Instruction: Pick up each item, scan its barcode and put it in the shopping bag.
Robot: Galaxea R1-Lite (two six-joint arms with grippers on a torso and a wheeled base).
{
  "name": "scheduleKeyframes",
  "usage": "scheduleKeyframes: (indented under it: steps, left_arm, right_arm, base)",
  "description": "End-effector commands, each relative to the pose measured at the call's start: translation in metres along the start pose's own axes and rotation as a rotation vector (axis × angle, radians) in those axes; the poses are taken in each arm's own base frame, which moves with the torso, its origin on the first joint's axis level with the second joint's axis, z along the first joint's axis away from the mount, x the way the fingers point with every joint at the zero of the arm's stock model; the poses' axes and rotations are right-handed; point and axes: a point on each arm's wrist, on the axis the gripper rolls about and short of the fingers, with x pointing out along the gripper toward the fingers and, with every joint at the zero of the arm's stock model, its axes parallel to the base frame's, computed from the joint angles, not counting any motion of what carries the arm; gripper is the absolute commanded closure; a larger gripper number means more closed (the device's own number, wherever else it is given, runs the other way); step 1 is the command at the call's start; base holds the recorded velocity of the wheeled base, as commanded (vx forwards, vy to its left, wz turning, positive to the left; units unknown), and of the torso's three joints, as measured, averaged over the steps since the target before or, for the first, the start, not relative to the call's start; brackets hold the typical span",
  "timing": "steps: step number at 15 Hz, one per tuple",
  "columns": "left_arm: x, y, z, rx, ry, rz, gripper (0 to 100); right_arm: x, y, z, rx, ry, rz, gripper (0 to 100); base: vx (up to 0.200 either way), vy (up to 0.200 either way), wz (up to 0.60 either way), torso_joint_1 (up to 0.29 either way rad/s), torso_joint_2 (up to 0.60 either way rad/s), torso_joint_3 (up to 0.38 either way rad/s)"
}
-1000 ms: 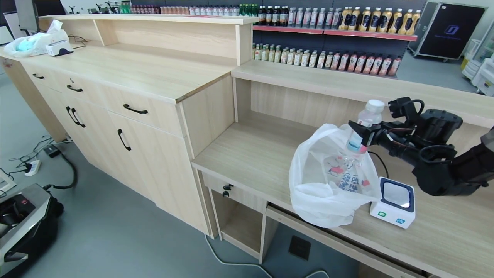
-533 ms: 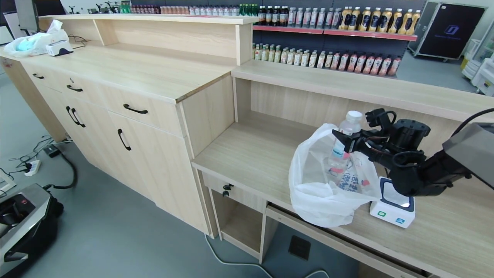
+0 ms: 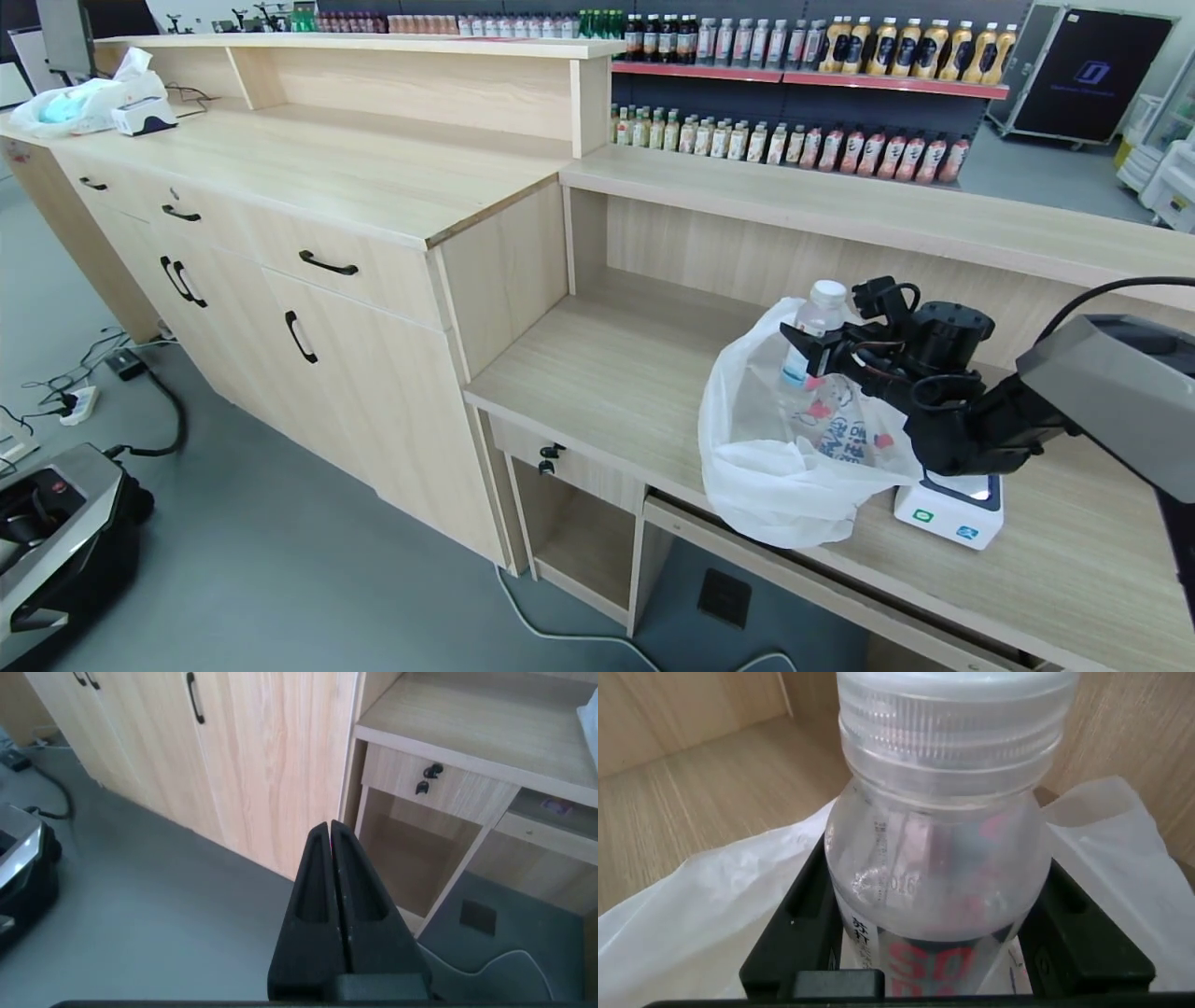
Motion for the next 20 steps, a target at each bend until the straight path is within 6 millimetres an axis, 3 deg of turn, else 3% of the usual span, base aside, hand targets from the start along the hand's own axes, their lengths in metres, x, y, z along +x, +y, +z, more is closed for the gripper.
scheduleKeyframes:
  steps: [1, 11, 12, 14, 16, 19, 20]
  left_arm:
    - [0.0, 0.0, 0.0, 0.0, 0.0, 0.001, 100]
    - [0.0, 0.0, 0.0, 0.0, 0.0, 0.001, 100]
    - [0.0, 0.0, 0.0, 0.0, 0.0, 0.001, 100]
    - [0.0, 0.0, 0.0, 0.0, 0.0, 0.001, 100]
    - [0.0, 0.0, 0.0, 0.0, 0.0, 0.001, 100]
    - [0.0, 0.0, 0.0, 0.0, 0.0, 0.001, 100]
    - [0.0, 0.0, 0.0, 0.0, 0.0, 0.001, 100]
  right_arm:
    - [0.005, 0.002, -0.012, 0.005, 0.011, 0.006, 100]
    - [-0.001, -0.006, -0.041, 0.011, 0.057, 0.005, 100]
    - [-0.002, -0.006, -0.038, 0.012, 0.06, 0.006, 0]
    - [-0.003, -0.005, -0.023, 0.012, 0.06, 0.007, 0]
    - [-0.016, -0.002, 0.021, 0.007, 0.041, 0.027, 0]
    - [-0.044, -0.002, 0.063, -0.012, -0.005, 0.092, 0]
    - [-0.064, 0.002, 0.08, -0.01, 0.0, 0.095, 0]
  base:
    - [0.0, 0.0, 0.0, 0.0, 0.0, 0.0]
    - [0.0, 0.0, 0.0, 0.0, 0.0, 0.0]
    - [0.0, 0.0, 0.0, 0.0, 0.0, 0.0]
    - [0.0, 0.0, 0.0, 0.0, 0.0, 0.0]
    - [0.0, 0.0, 0.0, 0.0, 0.0, 0.0]
    - [0.0, 0.0, 0.0, 0.0, 0.0, 0.0]
    - [0.0, 0.0, 0.0, 0.0, 0.0, 0.0]
